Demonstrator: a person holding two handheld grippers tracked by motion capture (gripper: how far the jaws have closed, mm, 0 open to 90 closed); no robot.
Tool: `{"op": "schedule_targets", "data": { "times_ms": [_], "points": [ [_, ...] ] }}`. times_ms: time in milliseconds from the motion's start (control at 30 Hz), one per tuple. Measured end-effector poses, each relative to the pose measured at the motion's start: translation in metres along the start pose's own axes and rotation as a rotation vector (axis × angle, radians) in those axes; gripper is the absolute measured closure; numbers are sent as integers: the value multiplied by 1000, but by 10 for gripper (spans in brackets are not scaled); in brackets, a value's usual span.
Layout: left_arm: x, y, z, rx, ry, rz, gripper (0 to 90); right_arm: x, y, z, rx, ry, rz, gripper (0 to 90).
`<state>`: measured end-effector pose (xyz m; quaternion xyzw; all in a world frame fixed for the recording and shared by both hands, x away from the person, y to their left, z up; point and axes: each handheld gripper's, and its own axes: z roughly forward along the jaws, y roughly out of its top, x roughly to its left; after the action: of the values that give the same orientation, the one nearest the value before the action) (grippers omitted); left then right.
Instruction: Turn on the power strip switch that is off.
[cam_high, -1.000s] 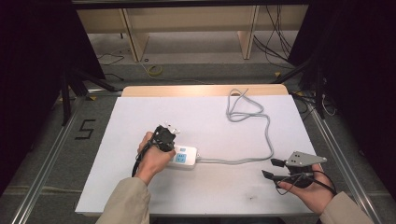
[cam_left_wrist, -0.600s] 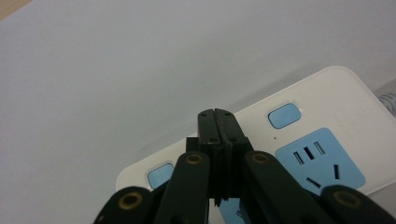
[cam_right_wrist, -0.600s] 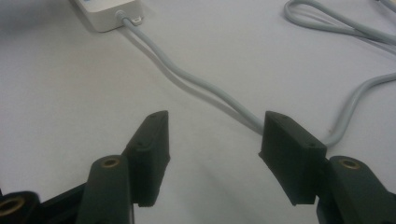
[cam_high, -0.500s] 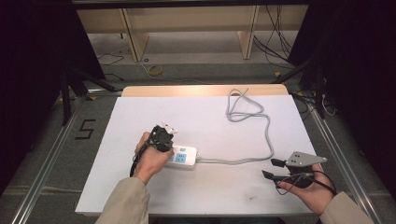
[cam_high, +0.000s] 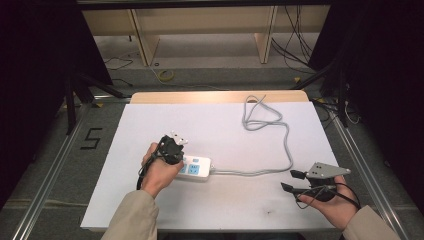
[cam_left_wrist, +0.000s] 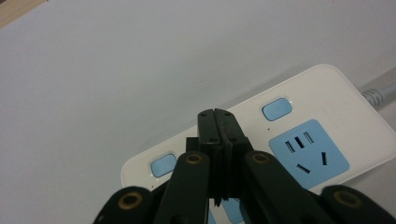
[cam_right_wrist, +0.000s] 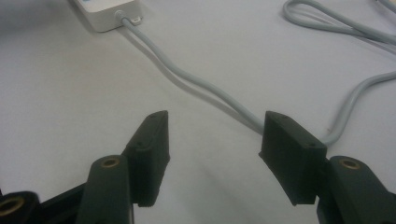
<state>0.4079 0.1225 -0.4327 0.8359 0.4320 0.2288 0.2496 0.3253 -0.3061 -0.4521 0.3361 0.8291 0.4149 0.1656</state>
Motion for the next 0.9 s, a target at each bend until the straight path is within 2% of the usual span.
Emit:
{"op": "schedule_targets", "data": {
  "times_ms": [900],
  "points": [
    [-3, -2, -6, -28, -23, -9, 893, -1, 0, -1, -2, -1, 0, 421]
  ]
}}
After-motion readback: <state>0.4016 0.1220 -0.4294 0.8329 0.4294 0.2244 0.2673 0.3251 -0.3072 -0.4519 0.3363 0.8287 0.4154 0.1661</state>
